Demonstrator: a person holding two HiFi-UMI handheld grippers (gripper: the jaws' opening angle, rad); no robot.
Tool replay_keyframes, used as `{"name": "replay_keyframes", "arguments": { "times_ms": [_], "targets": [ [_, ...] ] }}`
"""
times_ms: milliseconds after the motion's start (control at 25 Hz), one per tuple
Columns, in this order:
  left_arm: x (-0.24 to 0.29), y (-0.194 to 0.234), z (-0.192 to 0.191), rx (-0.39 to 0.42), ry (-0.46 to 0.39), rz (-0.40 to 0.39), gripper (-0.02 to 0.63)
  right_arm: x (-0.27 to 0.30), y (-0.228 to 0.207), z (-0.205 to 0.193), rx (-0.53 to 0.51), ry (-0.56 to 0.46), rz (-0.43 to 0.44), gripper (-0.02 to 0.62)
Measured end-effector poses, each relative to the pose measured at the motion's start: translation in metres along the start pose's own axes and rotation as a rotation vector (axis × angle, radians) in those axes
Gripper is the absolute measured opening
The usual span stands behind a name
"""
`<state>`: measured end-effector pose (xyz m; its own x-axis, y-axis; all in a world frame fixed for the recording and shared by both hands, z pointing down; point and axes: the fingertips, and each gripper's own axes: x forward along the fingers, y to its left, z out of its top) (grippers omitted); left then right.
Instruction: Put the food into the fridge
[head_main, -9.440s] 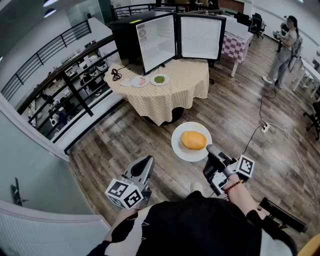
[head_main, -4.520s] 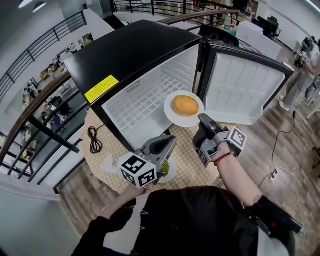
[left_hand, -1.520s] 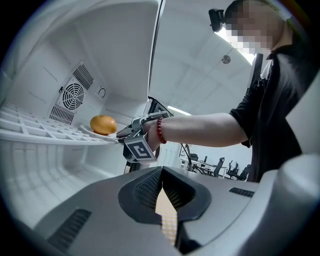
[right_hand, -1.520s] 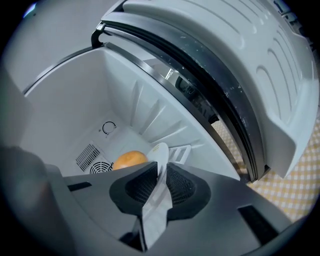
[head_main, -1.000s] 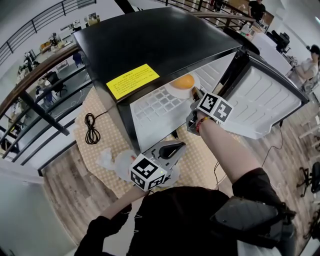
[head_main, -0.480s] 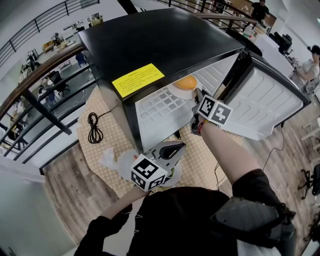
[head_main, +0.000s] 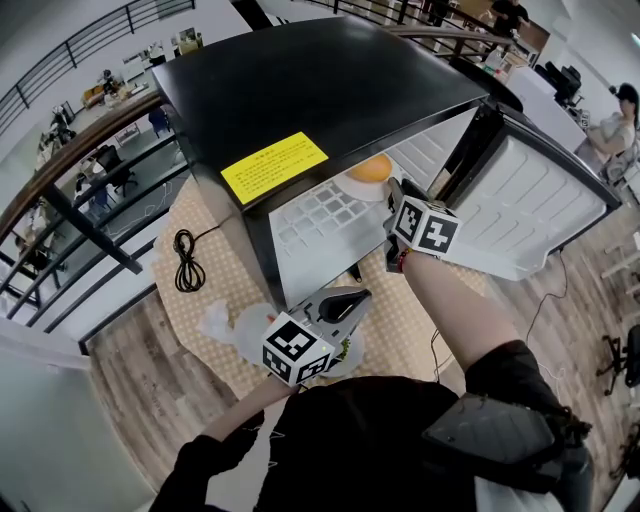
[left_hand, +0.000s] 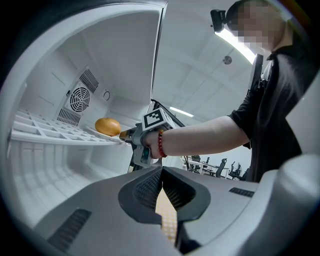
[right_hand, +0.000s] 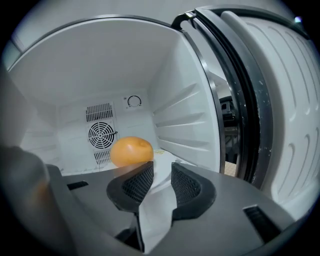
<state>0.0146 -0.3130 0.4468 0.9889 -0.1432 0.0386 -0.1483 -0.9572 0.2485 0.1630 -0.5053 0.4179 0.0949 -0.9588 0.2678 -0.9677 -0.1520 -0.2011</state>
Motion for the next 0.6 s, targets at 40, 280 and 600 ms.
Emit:
{"name": "replay_keyframes", "arguments": {
  "times_ms": [40,280,600],
  "targets": [
    [0.002,0.0,0.0,0.003,0.0,-0.009,0.012,0.003,0.001,-0.001,-0.029,0.001,0.014,0.104],
    [0.017,0.0,-0.002,0.021,-0.01,-0.054,0.012,0.003,-0.002,-0.006,-0.127,0.022,0.058,0.103],
    [0.024,0.007,0.002,0.029,-0.015,-0.024,0.012,0.004,0.006,-0.002,-0.137,0.0,0.107,0.103]
  ]
}}
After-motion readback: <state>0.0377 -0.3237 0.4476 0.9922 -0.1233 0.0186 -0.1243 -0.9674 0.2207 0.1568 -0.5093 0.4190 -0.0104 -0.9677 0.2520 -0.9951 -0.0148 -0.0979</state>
